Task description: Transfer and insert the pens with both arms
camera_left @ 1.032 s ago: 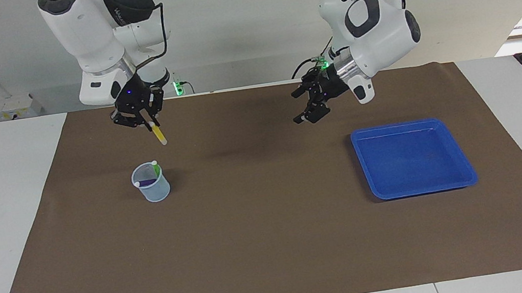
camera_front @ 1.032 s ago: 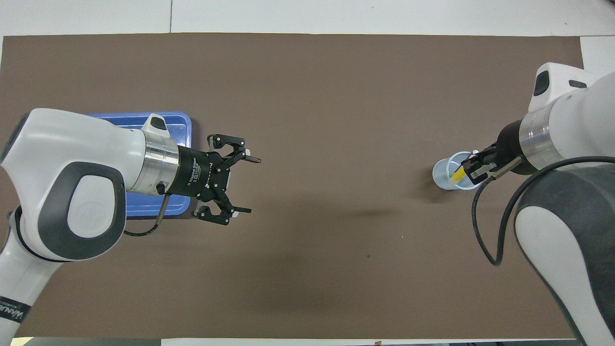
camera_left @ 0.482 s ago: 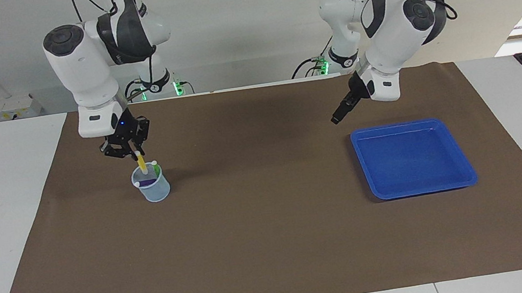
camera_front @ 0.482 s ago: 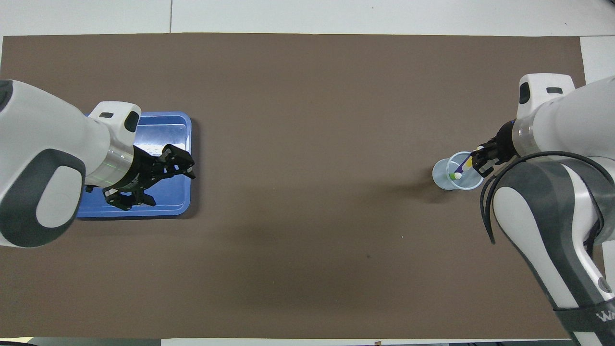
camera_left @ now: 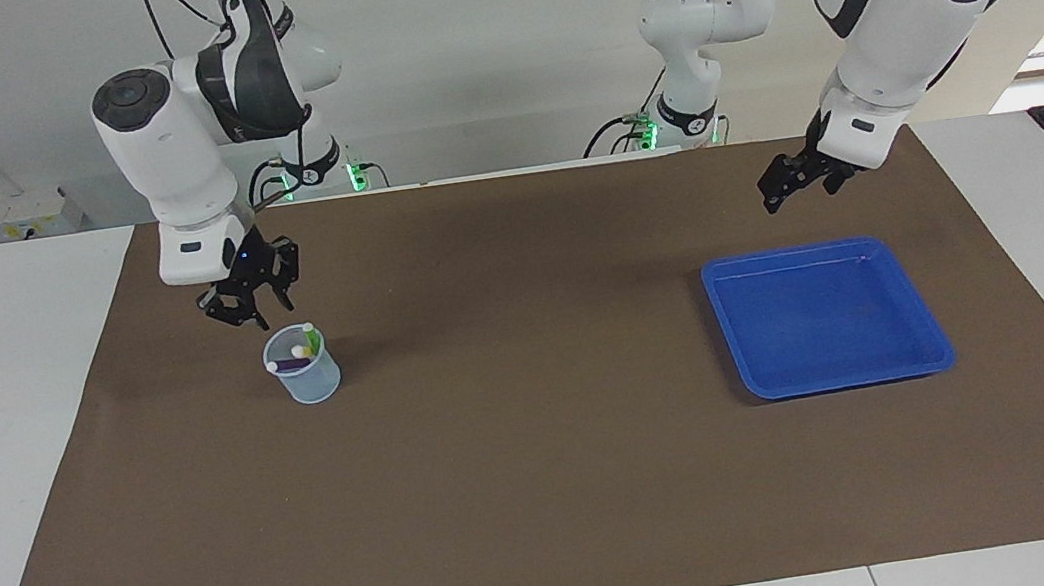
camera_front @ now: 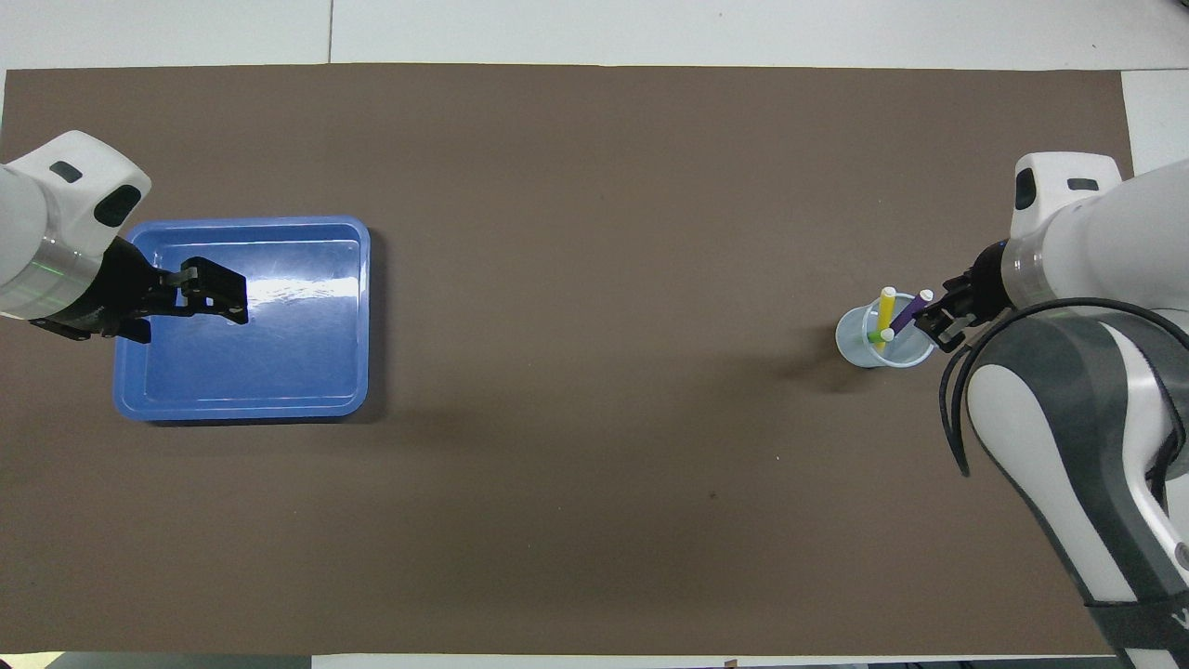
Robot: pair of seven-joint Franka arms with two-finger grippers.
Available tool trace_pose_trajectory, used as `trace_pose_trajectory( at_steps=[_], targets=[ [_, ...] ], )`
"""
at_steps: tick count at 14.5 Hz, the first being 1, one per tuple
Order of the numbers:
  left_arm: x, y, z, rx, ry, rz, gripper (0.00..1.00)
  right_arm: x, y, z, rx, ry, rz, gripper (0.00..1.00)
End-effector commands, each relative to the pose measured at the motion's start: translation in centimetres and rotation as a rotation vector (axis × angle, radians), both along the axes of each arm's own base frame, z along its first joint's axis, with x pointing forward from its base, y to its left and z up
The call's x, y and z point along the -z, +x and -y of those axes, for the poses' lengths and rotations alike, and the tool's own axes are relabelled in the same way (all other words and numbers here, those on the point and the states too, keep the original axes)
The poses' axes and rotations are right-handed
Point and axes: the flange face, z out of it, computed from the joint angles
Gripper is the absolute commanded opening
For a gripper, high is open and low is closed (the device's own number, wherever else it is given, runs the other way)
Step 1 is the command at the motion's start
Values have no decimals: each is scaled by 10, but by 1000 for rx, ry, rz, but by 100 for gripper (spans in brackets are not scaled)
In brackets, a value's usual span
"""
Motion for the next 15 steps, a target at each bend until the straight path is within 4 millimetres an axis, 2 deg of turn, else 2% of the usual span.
trace_pose_trajectory(
  at_steps=[1,5,6,9,10,12,15],
  targets=[
    [-25,2,-3,62,30,17,100,-28,-1,4,109,-2,-9,100],
    [-42,-8,-13,112,18,42,100,-89,-4,8,353,-10,-64,100],
    [-38,-11,-13,106,19,33,100,-97,-6,10,420,-15,-80,100],
    [-32,-22,-13,106,19,21,100,-128,-14,35,506,-23,-109,100],
    [-32,-22,-11,111,19,24,100,-125,-15,44,523,-35,-133,100],
    [-38,-15,-11,106,4,52,100,-113,-20,79,601,-44,-161,100],
    [-49,3,-12,92,-6,68,100,-111,-17,76,643,-47,-170,100]
  ],
)
